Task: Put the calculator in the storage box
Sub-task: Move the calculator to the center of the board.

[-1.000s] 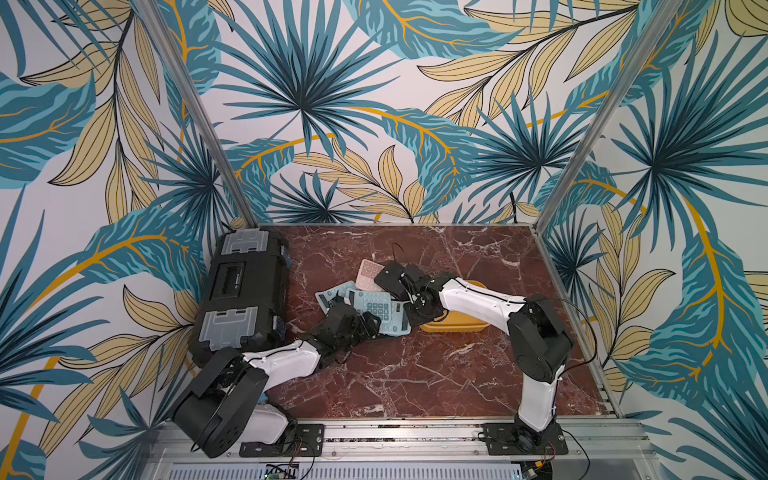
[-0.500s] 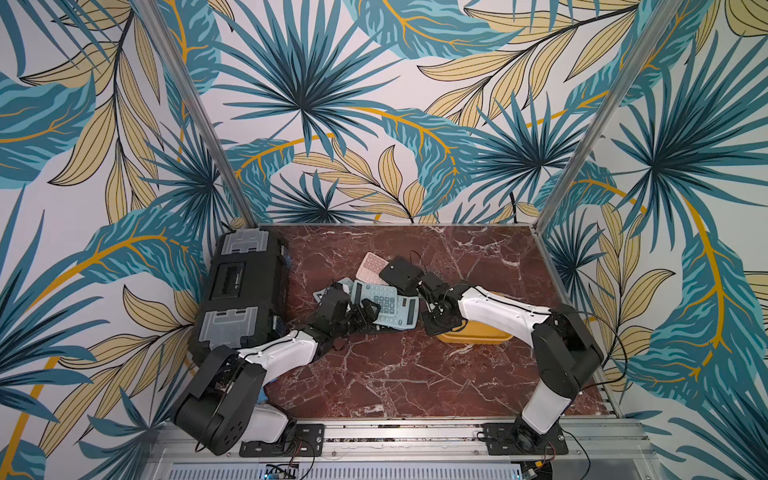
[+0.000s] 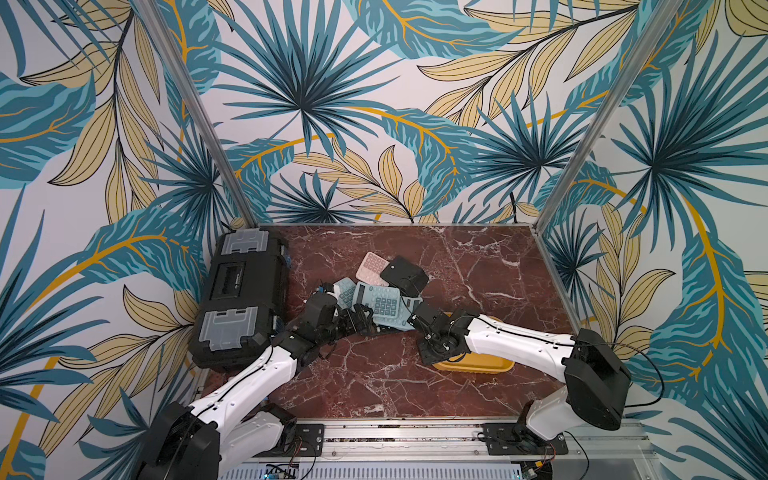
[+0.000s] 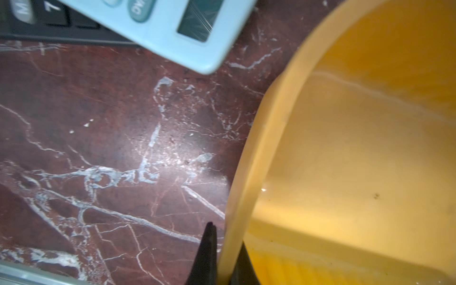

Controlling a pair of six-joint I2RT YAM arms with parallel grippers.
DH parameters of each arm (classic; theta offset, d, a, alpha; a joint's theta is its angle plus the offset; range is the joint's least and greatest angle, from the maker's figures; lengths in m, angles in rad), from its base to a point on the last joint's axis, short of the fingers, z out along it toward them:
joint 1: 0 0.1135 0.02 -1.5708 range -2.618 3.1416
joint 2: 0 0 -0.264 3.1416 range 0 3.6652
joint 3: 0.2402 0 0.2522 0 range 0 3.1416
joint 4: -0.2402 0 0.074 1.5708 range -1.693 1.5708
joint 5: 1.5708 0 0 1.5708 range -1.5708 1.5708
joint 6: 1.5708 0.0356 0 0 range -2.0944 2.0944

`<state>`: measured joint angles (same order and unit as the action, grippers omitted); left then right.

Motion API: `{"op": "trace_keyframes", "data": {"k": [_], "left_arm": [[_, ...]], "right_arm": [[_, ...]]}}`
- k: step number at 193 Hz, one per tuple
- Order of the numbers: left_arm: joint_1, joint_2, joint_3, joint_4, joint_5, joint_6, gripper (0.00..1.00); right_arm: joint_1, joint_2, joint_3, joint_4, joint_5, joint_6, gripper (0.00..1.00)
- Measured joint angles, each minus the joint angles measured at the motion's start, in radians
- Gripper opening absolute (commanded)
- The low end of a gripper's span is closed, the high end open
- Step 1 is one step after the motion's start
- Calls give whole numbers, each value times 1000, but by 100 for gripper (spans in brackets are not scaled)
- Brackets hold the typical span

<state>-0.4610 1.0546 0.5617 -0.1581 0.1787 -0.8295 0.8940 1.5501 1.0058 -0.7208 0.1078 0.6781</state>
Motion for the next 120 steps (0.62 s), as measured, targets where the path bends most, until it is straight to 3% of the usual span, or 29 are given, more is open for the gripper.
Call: {"op": "trace_keyframes", "data": {"k": [74,120], "left_arm": [[10,-54,50,-109,-51,78,100],[34,-27,113,-110,-65,114,100]], "right_arm": [[108,116,76,42,21,139,7],[118,199,127,144,-32,206,39]]}}
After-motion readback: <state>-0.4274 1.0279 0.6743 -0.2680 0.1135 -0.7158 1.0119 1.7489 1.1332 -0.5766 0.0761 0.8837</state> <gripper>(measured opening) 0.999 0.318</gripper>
